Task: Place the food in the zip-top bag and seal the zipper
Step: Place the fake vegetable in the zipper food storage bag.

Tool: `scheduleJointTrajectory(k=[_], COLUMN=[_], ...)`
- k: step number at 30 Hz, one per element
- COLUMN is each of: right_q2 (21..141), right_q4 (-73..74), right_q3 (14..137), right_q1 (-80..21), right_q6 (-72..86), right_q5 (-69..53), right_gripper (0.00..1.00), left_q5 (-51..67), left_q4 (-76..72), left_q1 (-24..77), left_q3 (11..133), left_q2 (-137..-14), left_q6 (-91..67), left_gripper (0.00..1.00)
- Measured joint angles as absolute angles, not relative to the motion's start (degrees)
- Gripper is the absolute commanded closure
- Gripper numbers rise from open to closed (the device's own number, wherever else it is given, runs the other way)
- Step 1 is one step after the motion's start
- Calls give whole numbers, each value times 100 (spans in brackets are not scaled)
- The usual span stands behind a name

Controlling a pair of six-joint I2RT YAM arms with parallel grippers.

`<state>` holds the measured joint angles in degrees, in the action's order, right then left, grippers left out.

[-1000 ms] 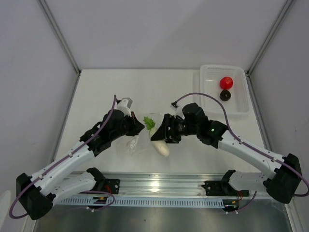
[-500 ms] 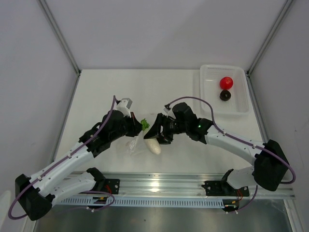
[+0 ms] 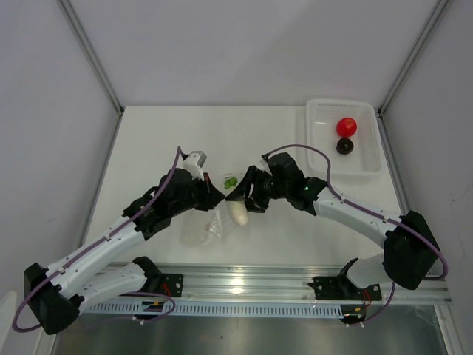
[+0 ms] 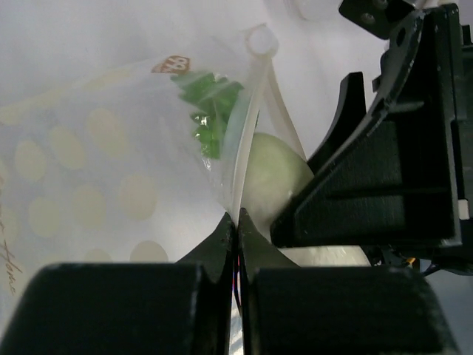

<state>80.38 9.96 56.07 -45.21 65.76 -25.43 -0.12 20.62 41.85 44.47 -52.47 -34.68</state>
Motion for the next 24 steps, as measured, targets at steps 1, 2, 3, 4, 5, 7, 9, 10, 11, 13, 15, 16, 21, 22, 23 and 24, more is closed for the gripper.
scheduleJointTrajectory(k=[1, 2, 3, 4, 5, 7, 9, 10, 11, 13, 15, 16, 21, 22, 23, 24], right_q2=[8038, 8038, 8038, 8038, 8038, 8038, 8038, 8042, 8053, 8077, 8099, 8101, 8106, 8106, 8106, 8106], right_q4=[993, 993, 987, 982, 980, 958, 930, 919, 941, 972, 1002, 1015, 1131, 1155, 1192, 1232], right_q3=[5607, 5607, 5607, 5607, 5607, 5607, 5607, 5614, 5631, 5662, 5693, 5704, 5725, 5728, 5732, 5743], right_q1=[-4497, -4473, -4460, -4453, -4453, -4456, -4475, -4497, -4523, -4584, -4650, -4692, -4821, -4829, -4840, -4851], right_q6=[6573, 6573, 6576, 6576, 6578, 6580, 6580, 6578, 6554, 6504, 6442, 6414, 6217, 6178, 6119, 6060], right_q5=[-2477, -2403, -2290, -2206, -2119, -1994, -1841, -1732, -1629, -1426, -1240, -1138, -764, -725, -674, -635], right_gripper=[100, 100, 100, 100, 100, 100, 99, 98, 97, 94, 91, 87, 72, 61, 58, 53], left_q5=[30, 71, 110, 154, 187, 185, 191, 235, 281, 327, 370, 392, 521, 523, 523, 526], left_q4=[2053, 2027, 2014, 2003, 1992, 1984, 1992, 1970, 1942, 1907, 1859, 1831, 1796, 1791, 1780, 1765], left_q1=[4193, 4209, 4224, 4248, 4261, 4265, 4265, 4268, 4289, 4296, 4298, 4300, 4318, 4318, 4318, 4318], left_q3=[4464, 4477, 4491, 4501, 4508, 4515, 4515, 4515, 4525, 4534, 4543, 4547, 4558, 4556, 4556, 4558], left_q2=[-5277, -5308, -5336, -5358, -5371, -5391, -5417, -5430, -5448, -5452, -5454, -5457, -5476, -5487, -5498, -5513], left_q6=[-3476, -3503, -3516, -3548, -3564, -3597, -3612, -3627, -3647, -3671, -3717, -3743, -3787, -3802, -3811, -3817], left_gripper=[99, 99, 100, 99, 99, 99, 99, 100, 99, 99, 99, 99, 99, 99, 99, 100])
